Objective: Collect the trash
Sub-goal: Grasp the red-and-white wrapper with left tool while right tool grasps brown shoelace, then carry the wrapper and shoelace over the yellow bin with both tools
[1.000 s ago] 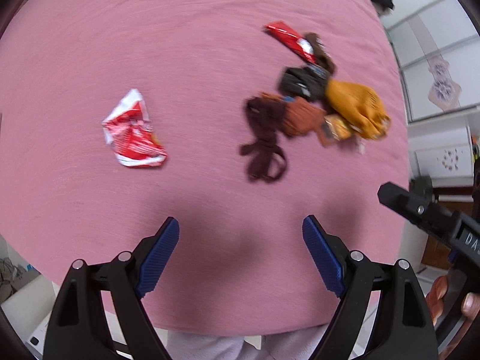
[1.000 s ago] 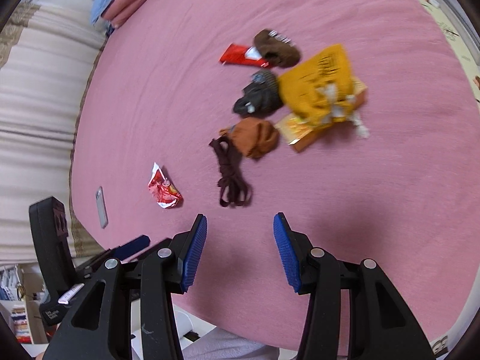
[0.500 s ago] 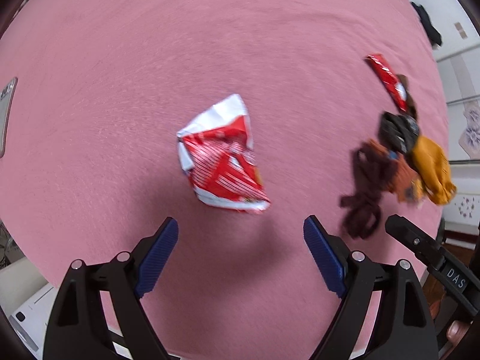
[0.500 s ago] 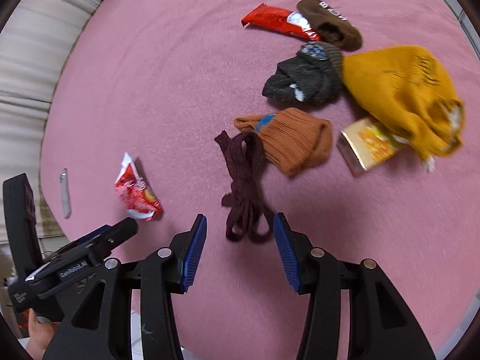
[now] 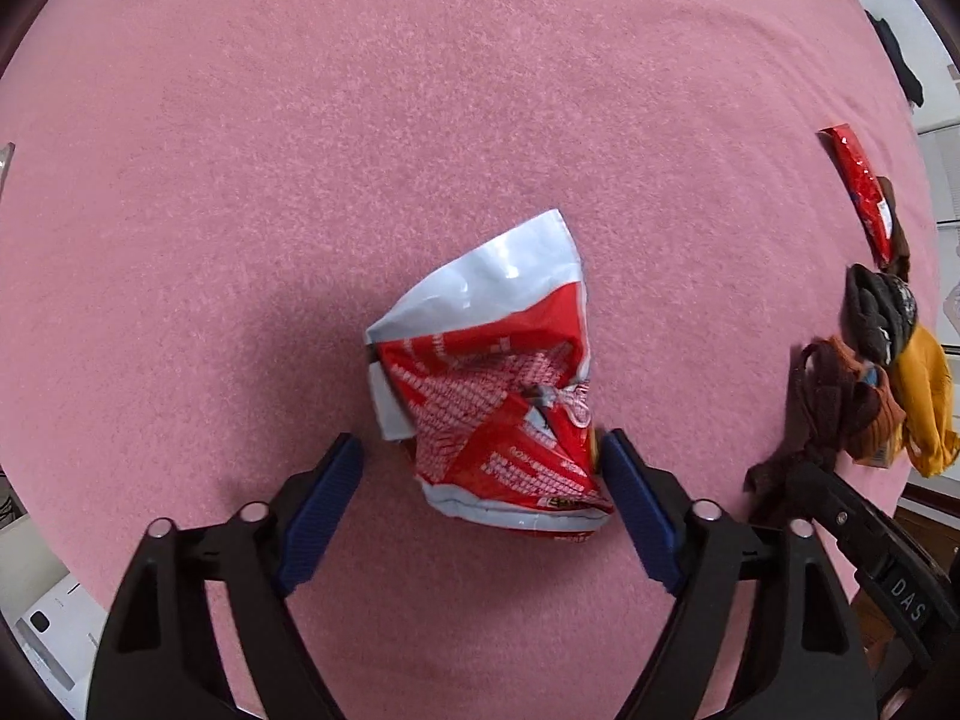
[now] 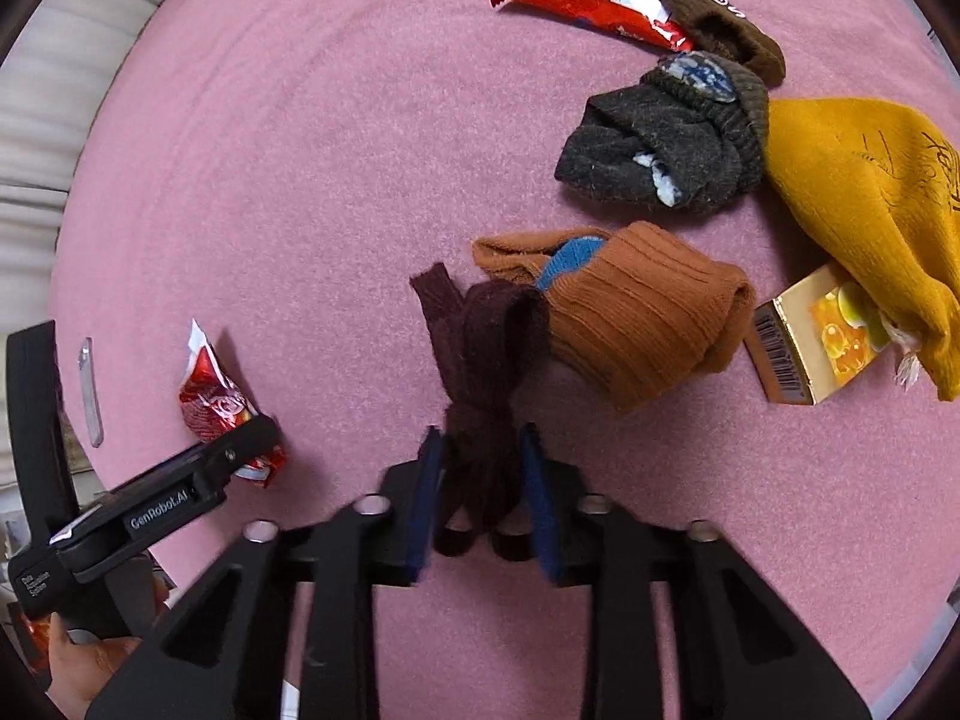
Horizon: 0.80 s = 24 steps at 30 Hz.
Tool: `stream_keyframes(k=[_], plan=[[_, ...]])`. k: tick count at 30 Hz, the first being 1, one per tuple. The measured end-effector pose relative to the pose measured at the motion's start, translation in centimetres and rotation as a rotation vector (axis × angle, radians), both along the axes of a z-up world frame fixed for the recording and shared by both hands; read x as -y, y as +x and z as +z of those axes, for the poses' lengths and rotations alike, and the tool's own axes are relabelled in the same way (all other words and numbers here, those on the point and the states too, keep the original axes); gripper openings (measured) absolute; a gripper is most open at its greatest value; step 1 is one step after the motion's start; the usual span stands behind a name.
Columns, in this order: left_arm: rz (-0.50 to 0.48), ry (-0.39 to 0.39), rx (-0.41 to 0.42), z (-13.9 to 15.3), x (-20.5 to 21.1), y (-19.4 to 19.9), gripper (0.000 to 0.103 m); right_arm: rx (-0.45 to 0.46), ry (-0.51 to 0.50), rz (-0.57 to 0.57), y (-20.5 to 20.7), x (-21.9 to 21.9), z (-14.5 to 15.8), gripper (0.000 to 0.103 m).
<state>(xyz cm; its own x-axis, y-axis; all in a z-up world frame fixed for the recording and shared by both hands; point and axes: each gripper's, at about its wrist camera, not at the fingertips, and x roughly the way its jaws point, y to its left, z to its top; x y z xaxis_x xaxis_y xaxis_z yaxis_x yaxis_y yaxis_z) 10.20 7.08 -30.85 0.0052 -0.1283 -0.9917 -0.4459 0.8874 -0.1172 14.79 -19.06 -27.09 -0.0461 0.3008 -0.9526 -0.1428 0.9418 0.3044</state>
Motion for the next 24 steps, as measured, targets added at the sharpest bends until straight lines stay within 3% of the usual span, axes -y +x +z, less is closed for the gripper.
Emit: stream_keyframes(k=[2, 8, 17, 24], plan=[[0.002, 0.041, -0.004, 0.1, 0.0, 0.1, 0.063, 0.006, 0.0, 0.005, -0.3, -0.3, 0.0, 0.019], [0.005, 0.037, 0.022, 0.8, -0.2, 0.1, 0.048, 0.016, 0.018, 0.02, -1.2, -0.9, 0.5, 0.016], [-0.043, -0.009, 0.068, 3.7, 0.7, -1.7, 0.047, 0.033, 0.051, 0.022, -3.3, 0.7, 2.6, 0.016], [-0.102, -0.039, 0.069, 6.1, 4.6, -4.0, 0.047, 0.038, 0.064, -0.028, -5.4, 4.0, 4.0, 0.016]])
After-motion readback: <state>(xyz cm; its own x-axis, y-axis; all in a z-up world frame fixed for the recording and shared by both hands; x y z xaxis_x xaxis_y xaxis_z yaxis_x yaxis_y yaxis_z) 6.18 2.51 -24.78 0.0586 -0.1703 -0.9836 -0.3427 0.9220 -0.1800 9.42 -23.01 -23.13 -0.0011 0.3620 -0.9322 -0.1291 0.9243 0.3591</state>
